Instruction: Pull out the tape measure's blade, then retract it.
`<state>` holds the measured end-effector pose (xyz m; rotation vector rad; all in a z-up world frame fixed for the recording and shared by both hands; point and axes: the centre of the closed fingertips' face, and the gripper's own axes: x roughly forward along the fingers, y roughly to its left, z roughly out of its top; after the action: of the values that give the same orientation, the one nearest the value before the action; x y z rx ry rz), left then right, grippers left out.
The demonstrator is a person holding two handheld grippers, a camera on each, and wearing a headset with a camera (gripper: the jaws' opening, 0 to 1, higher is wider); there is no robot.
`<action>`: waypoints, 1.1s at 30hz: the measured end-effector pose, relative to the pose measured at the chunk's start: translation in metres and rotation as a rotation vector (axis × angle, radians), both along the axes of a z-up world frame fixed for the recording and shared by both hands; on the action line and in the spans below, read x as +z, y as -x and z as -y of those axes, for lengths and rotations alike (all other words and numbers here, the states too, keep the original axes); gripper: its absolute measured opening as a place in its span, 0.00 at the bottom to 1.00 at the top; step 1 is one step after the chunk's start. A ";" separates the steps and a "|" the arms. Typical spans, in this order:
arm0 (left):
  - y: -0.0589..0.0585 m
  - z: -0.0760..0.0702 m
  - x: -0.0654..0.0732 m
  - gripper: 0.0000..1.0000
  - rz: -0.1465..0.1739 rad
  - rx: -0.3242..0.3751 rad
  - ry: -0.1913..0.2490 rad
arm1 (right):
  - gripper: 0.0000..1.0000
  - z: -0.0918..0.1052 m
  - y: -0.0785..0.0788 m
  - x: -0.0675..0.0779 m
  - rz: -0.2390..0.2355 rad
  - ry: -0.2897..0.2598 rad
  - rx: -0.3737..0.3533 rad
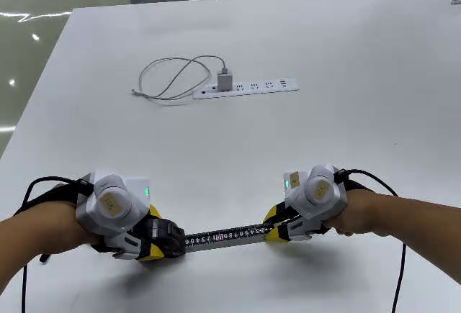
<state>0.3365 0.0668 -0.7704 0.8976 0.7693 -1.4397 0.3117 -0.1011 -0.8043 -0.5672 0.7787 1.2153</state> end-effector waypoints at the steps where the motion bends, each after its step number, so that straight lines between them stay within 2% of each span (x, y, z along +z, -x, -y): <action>1: 0.000 0.000 0.000 0.31 0.000 0.000 0.000 | 0.09 0.001 0.000 0.000 -0.001 0.001 -0.001; 33: -0.001 0.000 -0.001 0.31 0.001 0.000 0.002 | 0.09 0.022 0.005 -0.001 -0.004 0.013 -0.019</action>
<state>0.3379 0.0673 -0.7710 0.8970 0.7673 -1.4398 0.3071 -0.1227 -0.8053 -0.5669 0.7949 1.1946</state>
